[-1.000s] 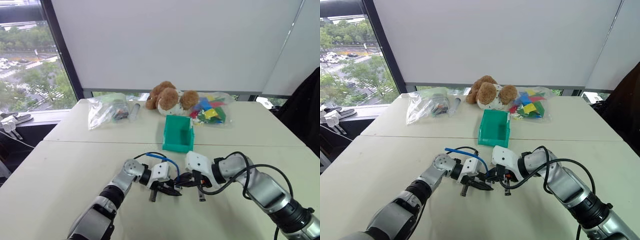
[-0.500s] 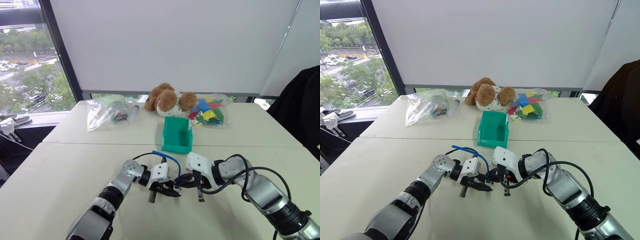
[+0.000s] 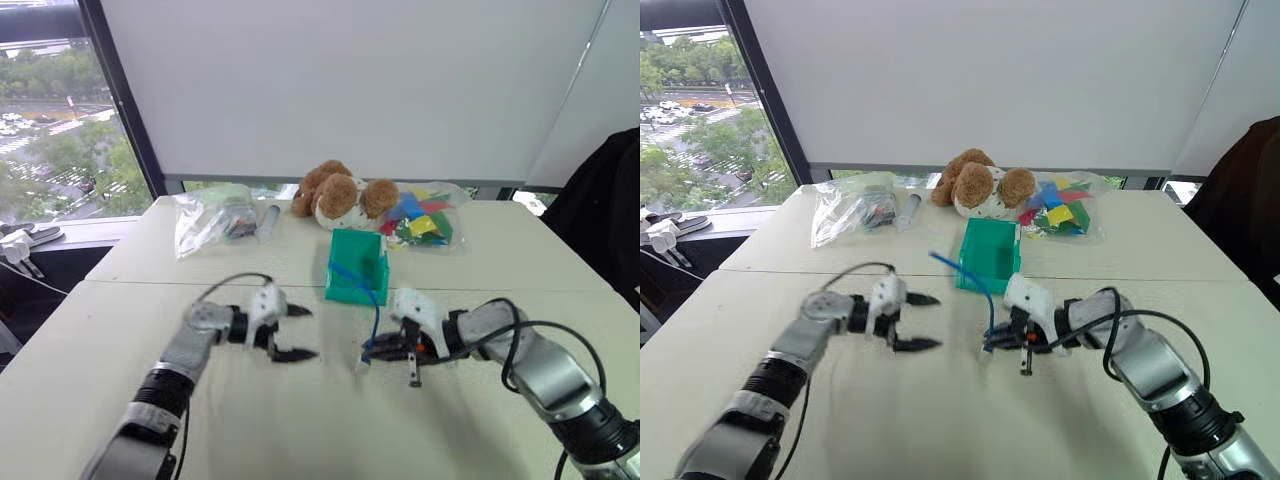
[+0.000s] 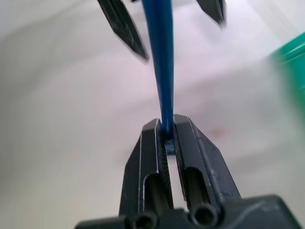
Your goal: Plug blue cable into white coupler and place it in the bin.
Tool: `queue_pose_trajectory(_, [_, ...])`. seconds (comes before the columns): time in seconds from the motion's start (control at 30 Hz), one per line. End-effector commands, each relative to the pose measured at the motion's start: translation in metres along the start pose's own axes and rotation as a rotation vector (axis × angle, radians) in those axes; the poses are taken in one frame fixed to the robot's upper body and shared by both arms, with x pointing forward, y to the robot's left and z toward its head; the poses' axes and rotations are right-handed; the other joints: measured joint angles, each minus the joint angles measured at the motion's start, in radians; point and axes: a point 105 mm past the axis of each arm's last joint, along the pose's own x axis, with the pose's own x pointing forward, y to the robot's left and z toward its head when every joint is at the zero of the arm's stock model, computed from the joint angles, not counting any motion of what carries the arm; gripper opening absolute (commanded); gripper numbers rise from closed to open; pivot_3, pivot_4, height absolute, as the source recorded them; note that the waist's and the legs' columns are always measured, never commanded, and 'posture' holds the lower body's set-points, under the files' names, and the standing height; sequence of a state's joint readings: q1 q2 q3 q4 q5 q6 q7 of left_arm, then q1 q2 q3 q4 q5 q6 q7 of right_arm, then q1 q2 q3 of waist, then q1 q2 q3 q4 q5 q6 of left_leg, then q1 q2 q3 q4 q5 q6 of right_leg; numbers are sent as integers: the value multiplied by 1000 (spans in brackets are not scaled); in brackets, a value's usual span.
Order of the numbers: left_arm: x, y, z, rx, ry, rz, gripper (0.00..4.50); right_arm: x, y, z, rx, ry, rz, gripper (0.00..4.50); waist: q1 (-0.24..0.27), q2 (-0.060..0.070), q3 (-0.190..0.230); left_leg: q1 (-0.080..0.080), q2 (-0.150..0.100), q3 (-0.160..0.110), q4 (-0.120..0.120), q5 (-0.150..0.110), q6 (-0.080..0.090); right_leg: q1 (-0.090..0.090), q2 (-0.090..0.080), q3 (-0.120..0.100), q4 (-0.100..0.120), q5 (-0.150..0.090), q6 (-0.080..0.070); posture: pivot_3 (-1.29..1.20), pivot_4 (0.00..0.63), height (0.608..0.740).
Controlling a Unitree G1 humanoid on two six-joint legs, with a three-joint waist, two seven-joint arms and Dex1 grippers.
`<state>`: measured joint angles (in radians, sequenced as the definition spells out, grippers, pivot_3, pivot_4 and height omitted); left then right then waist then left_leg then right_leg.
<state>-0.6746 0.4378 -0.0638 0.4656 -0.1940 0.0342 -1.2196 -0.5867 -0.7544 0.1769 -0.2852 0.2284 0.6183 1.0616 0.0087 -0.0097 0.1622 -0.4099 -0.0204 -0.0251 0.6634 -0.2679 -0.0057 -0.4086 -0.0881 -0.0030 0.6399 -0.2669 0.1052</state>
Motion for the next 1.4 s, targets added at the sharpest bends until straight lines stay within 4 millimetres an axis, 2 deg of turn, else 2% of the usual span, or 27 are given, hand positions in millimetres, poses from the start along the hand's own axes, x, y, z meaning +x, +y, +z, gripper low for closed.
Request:
queue_pose_trajectory(0.03, [-26,20,9,-67,-52,154,4425,-15,-53,28,-73,-83,-206,0,-5,0,0,0,0,0,0,0,0,0,0,0,0,0,0,0,150,740])
queue_pose_trajectory(0.17, [-44,17,11,-124,-65,209,4425,-6,-101,27,-84,-83,-363,0,-20,0,0,1,0,0,-2,0,0,0,1,-1,1,0,0,0,150,740])
queue_pose_trajectory(0.3, [-49,3,11,-156,-50,203,4425,14,-131,11,-15,-74,-455,0,-24,1,1,1,-1,1,-2,0,-1,-1,1,-1,1,0,0,0,150,740])
queue_pose_trajectory(0.4, [-50,-4,10,-172,-40,204,4425,34,-138,-6,68,-56,-445,0,-26,2,2,1,-1,2,-2,1,-1,-1,1,0,1,0,0,0,150,740])
queue_pose_trajectory(0.53, [-48,-8,13,-189,-55,207,4425,55,-136,-15,234,-82,-396,0,-28,4,3,1,-1,2,-2,1,-2,-2,1,0,3,0,0,0,150,740])
queue_pose_trajectory(0.63, [-46,-9,15,-196,-62,208,4425,61,-136,-22,272,-49,-402,0,-28,5,4,1,-1,2,-2,1,-2,-3,1,0,5,0,0,0,150,740])
queue_pose_trajectory(0.67, [-45,-10,14,-195,-60,207,4500,60,-139,-25,271,-31,-428,772,-28,5,4,1,-1,2,-3,1,-2,-3,1,0,5,0,0,0,150,740])
queue_pose_trajectory(0.7, [-45,-11,14,-195,-59,207,4500,59,-141,-26,268,-23,-451,1047,-28,5,4,1,-1,2,-3,1,-3,-3,1,0,5,0,0,0,150,740])
queue_pose_trajectory(0.8, [-44,-11,13,-197,-58,208,4500,51,-150,-21,269,-47,-498,2532,-29,6,5,1,-1,2,-3,2,-3,-3,0,0,5,0,0,0,150,740])
queue_pose_trajectory(0.83, [-45,-12,13,-198,-58,209,4500,44,-155,-19,242,-47,-521,2965,-29,6,5,1,-1,2,-3,2,-3,-3,0,0,5,0,0,0,150,740])
queue_pose_trajectory(0.87, [-45,-12,13,-199,-58,210,4500,37,-159,-17,217,-49,-543,3655,-28,6,5,1,-1,2,-3,2,-3,-3,0,0,5,0,0,0,150,740])
queue_pose_trajectory(0.9, [-45,-12,13,-200,-58,211,4500,27,-164,-15,205,-67,-564,4134,-27,7,5,1,-1,2,-3,2,-3,-3,0,0,5,0,0,0,150,740])
queue_pose_trajectory(0.93, [-46,-12,13,-201,-57,211,4500,17,-168,-12,201,-91,-581,4436,-27,8,6,1,-1,2,-3,2,-3,-3,0,0,5,0,0,0,150,740])
queue_pose_trajectory(0.97, [-46,-13,12,-202,-57,211,4500,12,-170,-10,204,-109,-589,4436,-26,9,7,1,-2,2,-3,2,-3,-3,0,0,5,0,0,0,150,740])
queue_pose_trajectory(1.03, [-47,-13,11,-203,-54,211,4500,-13,-173,-1,217,-184,-600,4436,-26,10,8,1,-2,2,-3,2,-3,-3,0,0,5,0,0,0,150,740])
queue_pose_trajectory(1.1, [-49,-13,11,-204,-50,210,4500,-36,-164,3,204,-225,-583,4436,-21,10,8,0,-2,2,-3,2,-3,-3,0,0,5,0,0,0,150,740])
queue_pose_trajectory(1.17, [-50,-13,10,-202,-44,207,4500,-51,-145,3,192,-222,-548,4436,-20,10,8,0,-1,1,-4,2,-3,-3,-1,0,5,0,0,0,150,740])
queue_pose_trajectory(1.3, [-56,-9,13,-191,-34,207,4500,-77,-82,3,190,-200,-412,4436,-16,10,8,0,-1,0,-6,2,-3,-3,-1,0,4,0,0,0,150,740])
queue_pose_trajectory(1.4, [-63,-7,17,-177,-22,210,4500,-85,-40,7,208,-188,-310,4436,-24,12,9,0,-1,1,-6,2,-3,-3,-1,0,3,0,0,0,150,740])
